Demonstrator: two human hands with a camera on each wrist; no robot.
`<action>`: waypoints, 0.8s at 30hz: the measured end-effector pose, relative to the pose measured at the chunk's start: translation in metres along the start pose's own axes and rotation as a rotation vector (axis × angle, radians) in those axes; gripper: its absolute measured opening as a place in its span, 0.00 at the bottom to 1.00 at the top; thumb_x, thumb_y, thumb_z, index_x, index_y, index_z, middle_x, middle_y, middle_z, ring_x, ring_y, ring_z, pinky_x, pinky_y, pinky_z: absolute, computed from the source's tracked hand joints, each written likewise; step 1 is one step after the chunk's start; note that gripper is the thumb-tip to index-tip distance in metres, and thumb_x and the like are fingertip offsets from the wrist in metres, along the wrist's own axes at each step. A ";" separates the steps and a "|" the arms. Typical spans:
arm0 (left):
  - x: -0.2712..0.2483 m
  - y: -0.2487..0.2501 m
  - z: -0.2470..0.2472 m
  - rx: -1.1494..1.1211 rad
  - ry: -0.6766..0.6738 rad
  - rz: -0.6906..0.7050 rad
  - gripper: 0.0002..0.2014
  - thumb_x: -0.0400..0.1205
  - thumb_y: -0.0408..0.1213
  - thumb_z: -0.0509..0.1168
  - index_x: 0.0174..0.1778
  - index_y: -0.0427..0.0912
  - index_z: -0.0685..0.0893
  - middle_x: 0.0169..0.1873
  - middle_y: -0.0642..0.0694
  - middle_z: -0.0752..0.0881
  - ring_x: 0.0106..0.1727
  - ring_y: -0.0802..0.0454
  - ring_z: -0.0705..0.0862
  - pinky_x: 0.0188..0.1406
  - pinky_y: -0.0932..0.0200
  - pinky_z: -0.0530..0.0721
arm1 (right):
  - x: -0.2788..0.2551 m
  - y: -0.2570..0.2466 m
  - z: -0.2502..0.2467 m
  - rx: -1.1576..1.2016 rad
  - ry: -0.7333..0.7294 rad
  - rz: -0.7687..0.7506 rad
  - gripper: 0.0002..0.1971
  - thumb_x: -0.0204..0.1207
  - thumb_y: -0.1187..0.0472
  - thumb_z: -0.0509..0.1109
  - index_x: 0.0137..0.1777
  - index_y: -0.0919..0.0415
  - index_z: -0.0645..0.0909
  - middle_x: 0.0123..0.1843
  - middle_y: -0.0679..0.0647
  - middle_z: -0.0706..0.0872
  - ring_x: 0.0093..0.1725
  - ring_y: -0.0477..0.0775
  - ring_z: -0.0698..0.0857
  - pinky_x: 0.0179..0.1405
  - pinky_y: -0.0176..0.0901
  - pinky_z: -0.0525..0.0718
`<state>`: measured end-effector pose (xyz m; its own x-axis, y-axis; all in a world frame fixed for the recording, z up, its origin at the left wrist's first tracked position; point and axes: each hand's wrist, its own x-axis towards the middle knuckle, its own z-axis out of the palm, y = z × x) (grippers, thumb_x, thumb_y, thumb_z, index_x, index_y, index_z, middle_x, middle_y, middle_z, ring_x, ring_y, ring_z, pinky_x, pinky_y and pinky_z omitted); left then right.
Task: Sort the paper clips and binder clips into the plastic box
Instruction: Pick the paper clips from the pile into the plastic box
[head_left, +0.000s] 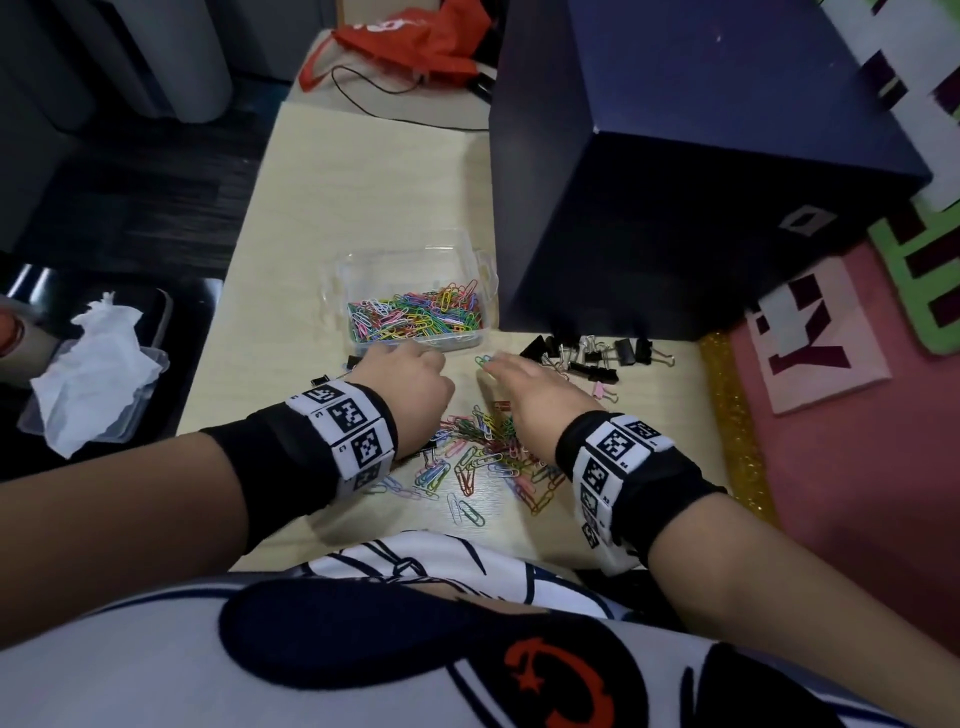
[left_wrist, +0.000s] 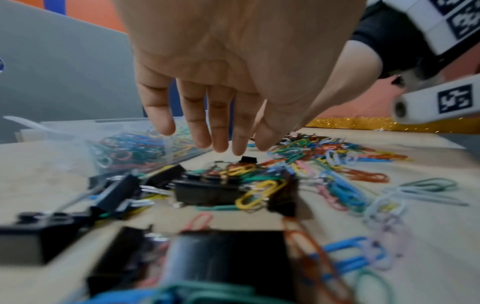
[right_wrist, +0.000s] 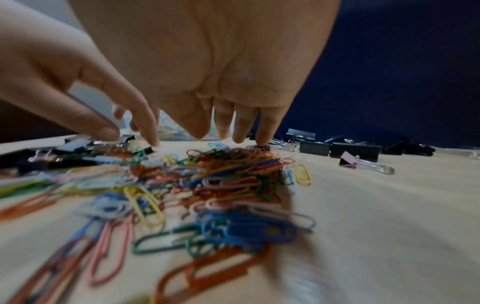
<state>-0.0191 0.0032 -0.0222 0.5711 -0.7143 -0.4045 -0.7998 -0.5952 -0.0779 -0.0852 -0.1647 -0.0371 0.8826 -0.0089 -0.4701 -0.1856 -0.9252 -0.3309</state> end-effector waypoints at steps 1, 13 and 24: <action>0.000 0.004 0.000 -0.004 0.014 0.015 0.13 0.83 0.42 0.58 0.61 0.47 0.81 0.57 0.45 0.78 0.63 0.42 0.75 0.58 0.43 0.75 | -0.001 -0.001 0.000 -0.027 -0.040 -0.012 0.41 0.67 0.78 0.60 0.79 0.47 0.62 0.82 0.48 0.62 0.79 0.55 0.64 0.78 0.47 0.63; 0.002 0.028 0.004 -0.025 -0.098 0.146 0.36 0.70 0.62 0.71 0.69 0.46 0.71 0.60 0.45 0.76 0.62 0.44 0.76 0.57 0.45 0.75 | -0.024 0.015 -0.004 -0.087 0.050 0.192 0.35 0.68 0.46 0.76 0.74 0.50 0.67 0.72 0.54 0.68 0.70 0.59 0.72 0.67 0.55 0.78; 0.011 0.028 0.002 -0.007 -0.050 0.137 0.11 0.83 0.38 0.59 0.60 0.42 0.78 0.53 0.43 0.80 0.54 0.40 0.82 0.44 0.50 0.73 | -0.026 -0.001 0.022 0.030 0.041 0.141 0.25 0.73 0.59 0.72 0.70 0.52 0.71 0.66 0.56 0.66 0.57 0.62 0.81 0.59 0.50 0.82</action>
<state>-0.0363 -0.0205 -0.0307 0.4463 -0.7703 -0.4555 -0.8685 -0.4956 -0.0128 -0.1176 -0.1555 -0.0426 0.8638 -0.1536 -0.4798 -0.3210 -0.9019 -0.2891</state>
